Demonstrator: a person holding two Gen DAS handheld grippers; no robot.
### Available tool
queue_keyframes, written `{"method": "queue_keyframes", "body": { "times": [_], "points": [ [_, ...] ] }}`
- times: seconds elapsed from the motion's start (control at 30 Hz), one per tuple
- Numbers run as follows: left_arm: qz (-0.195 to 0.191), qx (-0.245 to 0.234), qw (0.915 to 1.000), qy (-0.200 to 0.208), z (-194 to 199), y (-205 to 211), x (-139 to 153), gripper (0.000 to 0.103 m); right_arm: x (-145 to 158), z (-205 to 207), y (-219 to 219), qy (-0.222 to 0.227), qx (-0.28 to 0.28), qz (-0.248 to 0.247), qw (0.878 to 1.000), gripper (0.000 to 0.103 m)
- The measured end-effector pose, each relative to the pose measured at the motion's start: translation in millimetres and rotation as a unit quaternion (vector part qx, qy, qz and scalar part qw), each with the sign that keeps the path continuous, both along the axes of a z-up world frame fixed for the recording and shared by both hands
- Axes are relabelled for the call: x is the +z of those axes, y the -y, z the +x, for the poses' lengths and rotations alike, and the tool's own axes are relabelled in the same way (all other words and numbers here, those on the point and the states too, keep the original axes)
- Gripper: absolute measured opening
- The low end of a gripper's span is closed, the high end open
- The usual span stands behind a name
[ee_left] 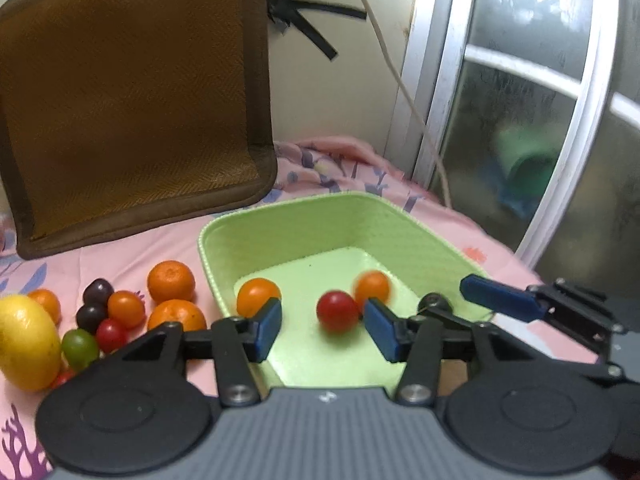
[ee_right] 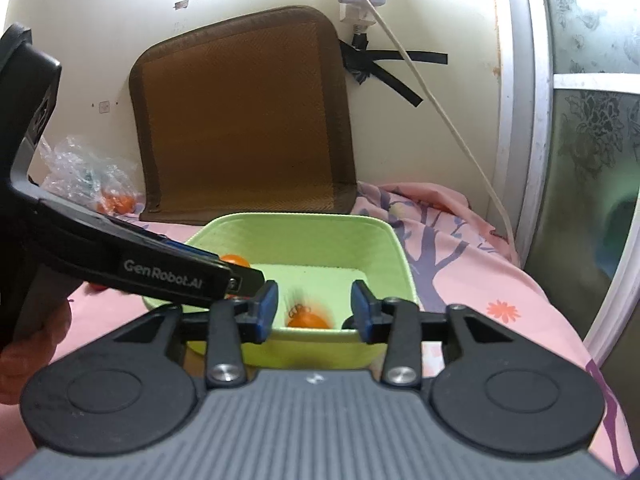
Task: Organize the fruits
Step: 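Open both tools over the green basket to drop both tomatoes, then grasp the yellow grapefruit with the left tool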
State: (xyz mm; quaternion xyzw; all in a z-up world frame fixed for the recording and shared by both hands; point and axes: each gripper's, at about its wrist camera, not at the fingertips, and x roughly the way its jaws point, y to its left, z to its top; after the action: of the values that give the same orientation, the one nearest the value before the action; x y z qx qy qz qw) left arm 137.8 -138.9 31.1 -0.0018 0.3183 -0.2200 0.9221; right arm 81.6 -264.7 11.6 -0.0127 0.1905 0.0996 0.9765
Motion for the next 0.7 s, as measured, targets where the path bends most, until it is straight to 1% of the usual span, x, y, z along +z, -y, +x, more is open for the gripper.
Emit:
{"method": "queue_keyframes", "body": {
  "times": [0.1, 0.17, 0.23, 0.3, 0.33, 0.37, 0.47, 0.53, 0.63, 0.7],
  "points": [
    [-0.035, 0.012, 0.9991, 0.019, -23, -29, 10, 0.052, 6, -7, 2, 0.007, -0.002, 0.011, 1.0, 0.044],
    [-0.063, 0.03, 0.9973, 0.022, -38, -61, 13, 0.053, 11, -12, -1, 0.017, 0.002, 0.016, 1.0, 0.044],
    [-0.08, 0.066, 0.9943, 0.022, -51, -100, 13, 0.054, 16, -17, -8, 0.024, 0.019, 0.021, 0.999, 0.044],
    [-0.078, 0.11, 0.9907, 0.02, -57, -136, 8, 0.054, 20, -19, -23, 0.025, 0.048, 0.021, 0.998, 0.044],
    [-0.078, 0.131, 0.9882, 0.017, -57, -152, 6, 0.054, 22, -19, -33, 0.021, 0.068, 0.02, 0.997, 0.044],
    [-0.085, 0.16, 0.9835, 0.009, -58, -172, 3, 0.054, 23, -15, -43, 0.014, 0.089, 0.021, 0.996, 0.044],
    [-0.119, 0.217, 0.969, -0.002, -66, -220, -3, 0.054, 26, 8, -83, -0.02, 0.154, 0.043, 0.987, 0.044],
    [-0.129, 0.237, 0.9629, 0.0, -69, -241, -4, 0.054, 27, 30, -109, -0.039, 0.184, 0.068, 0.98, 0.044],
    [-0.147, 0.251, 0.9568, -0.006, -68, -260, -8, 0.054, 26, 74, -141, -0.07, 0.195, 0.119, 0.971, 0.044],
    [-0.173, 0.251, 0.9521, -0.015, -62, -270, -11, 0.054, 21, 102, -155, -0.098, 0.184, 0.149, 0.967, 0.044]
  ]
}}
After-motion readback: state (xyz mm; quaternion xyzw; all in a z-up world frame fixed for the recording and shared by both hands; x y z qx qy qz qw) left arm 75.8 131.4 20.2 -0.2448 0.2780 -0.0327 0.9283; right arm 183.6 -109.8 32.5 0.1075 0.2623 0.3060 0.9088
